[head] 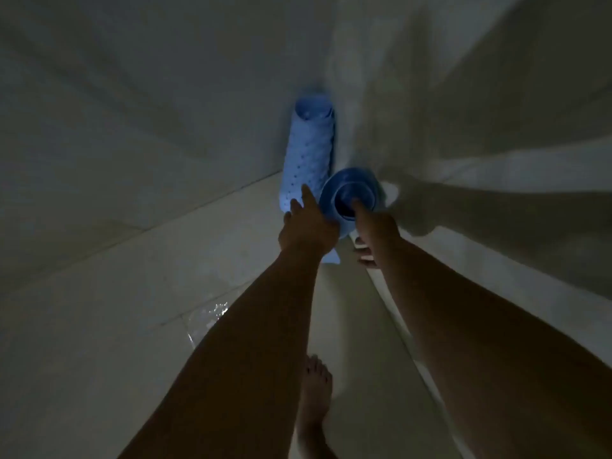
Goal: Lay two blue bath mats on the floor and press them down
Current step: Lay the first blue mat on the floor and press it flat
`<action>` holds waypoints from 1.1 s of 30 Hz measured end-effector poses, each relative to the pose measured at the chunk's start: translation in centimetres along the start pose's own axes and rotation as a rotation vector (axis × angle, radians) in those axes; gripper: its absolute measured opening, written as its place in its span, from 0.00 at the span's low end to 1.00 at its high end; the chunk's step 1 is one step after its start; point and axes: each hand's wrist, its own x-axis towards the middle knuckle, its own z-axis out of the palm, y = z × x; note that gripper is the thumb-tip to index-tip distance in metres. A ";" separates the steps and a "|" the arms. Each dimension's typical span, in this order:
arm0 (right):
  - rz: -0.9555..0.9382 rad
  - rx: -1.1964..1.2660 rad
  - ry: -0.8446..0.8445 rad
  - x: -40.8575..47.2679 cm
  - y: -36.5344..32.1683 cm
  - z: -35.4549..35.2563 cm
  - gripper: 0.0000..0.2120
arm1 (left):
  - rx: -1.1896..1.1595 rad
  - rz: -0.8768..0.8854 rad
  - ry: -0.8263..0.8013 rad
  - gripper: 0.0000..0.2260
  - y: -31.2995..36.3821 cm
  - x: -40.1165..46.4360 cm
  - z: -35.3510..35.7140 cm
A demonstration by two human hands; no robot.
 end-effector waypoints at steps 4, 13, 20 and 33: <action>0.062 0.241 -0.075 3.2 1.2 2.5 0.24 | -0.041 -0.009 0.023 0.31 -1.9 2.2 1.8; -0.091 0.040 -0.106 -2.5 7.2 9.5 0.27 | -0.163 -0.085 0.162 0.14 -12.6 -4.8 -3.5; -0.328 -0.435 0.224 -9.3 11.6 14.7 0.14 | -0.160 -0.115 0.364 0.21 -24.1 -13.7 -12.7; -0.605 -0.623 0.379 -24.3 13.6 20.1 0.15 | 0.155 0.081 0.578 0.24 -38.0 -30.5 -25.7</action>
